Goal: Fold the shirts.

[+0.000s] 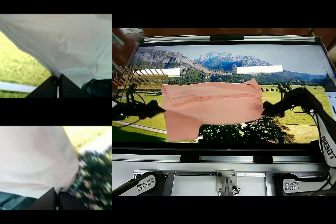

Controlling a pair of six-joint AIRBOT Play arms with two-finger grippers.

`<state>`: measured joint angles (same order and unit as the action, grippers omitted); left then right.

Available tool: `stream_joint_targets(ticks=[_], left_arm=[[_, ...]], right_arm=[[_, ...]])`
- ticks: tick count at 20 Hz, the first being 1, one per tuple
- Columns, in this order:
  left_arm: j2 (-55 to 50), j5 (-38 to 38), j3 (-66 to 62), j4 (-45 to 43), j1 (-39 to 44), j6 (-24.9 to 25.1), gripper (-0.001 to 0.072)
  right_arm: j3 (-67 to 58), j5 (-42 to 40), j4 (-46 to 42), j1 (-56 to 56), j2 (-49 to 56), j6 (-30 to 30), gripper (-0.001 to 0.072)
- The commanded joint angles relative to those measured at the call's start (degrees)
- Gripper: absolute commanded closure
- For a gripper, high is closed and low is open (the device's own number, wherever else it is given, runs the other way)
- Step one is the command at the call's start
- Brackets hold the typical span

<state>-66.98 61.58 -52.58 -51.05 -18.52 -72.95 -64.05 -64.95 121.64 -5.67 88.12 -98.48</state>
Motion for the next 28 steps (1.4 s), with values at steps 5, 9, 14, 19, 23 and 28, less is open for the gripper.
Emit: stream_joint_targets(ticks=[5,9,14,19,23,28], left_arm=[[11.87,-5.44,-42.64,0.11,0.61,9.75,0.0674],[19.91,-9.81,-60.81,0.11,0.57,0.81,0.0674],[29.51,-9.66,-62.77,0.04,0.57,0.17,0.0674],[32.41,-0.83,-62.77,-5.6,0.57,-3.21,0.0674],[32.2,13.49,-59.6,-10.43,0.57,-4.26,0.0674],[32.2,22.38,-38.64,-11.85,0.57,-4.28,0.0674]], right_arm=[[-30.08,8.13,-0.7,0.5,-22.91,-14.69,0.0646],[-40.63,21.18,-3.72,0.5,-37.24,-14.45,0.0646],[-41.33,15.5,-12.96,0.48,-49.4,-9.46,0.0646],[-41.35,5.18,-19.87,0.48,-53.42,-6.58,0.0645],[-41.33,-8.59,-22.71,0.48,-51.28,-4.31,0.0645],[-31.41,-22.16,-25.81,0.5,-42.1,-3.58,0.0646]])
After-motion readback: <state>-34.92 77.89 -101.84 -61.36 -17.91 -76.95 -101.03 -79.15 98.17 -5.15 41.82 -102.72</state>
